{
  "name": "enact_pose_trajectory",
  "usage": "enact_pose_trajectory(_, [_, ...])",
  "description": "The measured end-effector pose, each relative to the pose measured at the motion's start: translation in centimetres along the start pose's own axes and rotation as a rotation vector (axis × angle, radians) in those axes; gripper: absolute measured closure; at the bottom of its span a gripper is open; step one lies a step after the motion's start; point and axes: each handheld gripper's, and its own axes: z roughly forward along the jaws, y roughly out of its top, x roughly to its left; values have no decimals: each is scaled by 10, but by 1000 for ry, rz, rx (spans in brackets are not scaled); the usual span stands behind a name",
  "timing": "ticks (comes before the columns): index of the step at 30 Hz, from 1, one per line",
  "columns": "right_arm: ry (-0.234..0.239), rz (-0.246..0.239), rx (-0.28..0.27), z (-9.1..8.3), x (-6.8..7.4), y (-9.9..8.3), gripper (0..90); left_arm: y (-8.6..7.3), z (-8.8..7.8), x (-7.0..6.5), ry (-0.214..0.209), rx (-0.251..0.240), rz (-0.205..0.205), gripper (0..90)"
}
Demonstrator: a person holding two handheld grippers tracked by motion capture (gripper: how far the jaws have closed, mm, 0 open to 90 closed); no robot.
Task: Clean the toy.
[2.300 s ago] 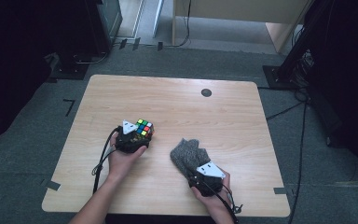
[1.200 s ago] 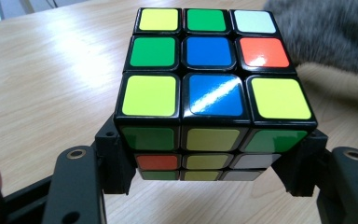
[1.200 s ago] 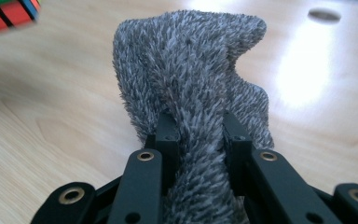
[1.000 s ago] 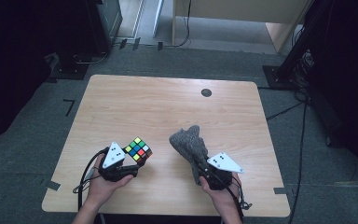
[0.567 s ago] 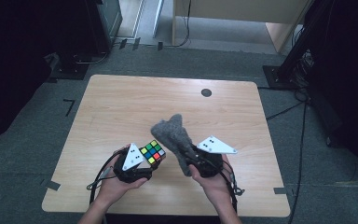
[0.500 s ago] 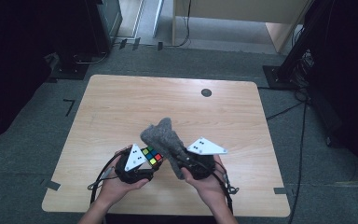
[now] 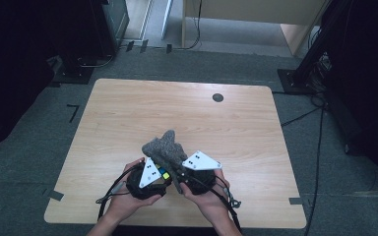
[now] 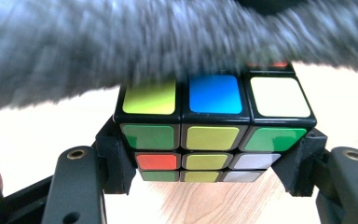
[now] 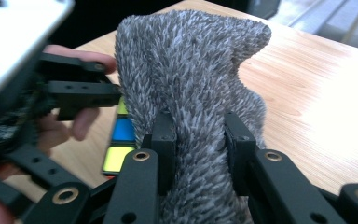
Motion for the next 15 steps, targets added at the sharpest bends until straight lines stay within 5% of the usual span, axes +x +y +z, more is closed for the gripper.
enact_pose_trajectory(2, [75,-25,-10,0,7,0,712,1,0,-3,-7,-2,8,342])
enact_pose_trajectory(6, [50,-33,-49,3,3,-2,706,0,-2,-2,-12,-5,-1,342])
enact_pose_trajectory(8, [-2,-30,-54,2,-5,-7,722,-2,-2,0,-15,-6,-10,342])
enact_pose_trajectory(15, [53,-71,-39,0,8,-7,736,-2,2,-9,-48,-13,-25,342])
